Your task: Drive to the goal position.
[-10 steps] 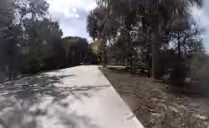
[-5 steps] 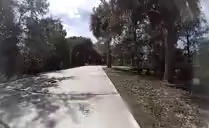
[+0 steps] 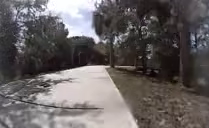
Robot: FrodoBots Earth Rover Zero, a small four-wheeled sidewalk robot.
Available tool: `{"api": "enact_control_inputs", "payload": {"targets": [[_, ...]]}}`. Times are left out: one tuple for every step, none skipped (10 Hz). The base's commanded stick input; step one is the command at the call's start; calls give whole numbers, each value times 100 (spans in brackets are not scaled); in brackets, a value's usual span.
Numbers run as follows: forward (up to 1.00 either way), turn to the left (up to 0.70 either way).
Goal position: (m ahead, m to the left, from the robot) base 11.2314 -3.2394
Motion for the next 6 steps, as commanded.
{"api": "enact_control_inputs", "payload": {"targets": [[85,0],[85,0],[85,34],[85,15],[85,0],[85,0]]}}
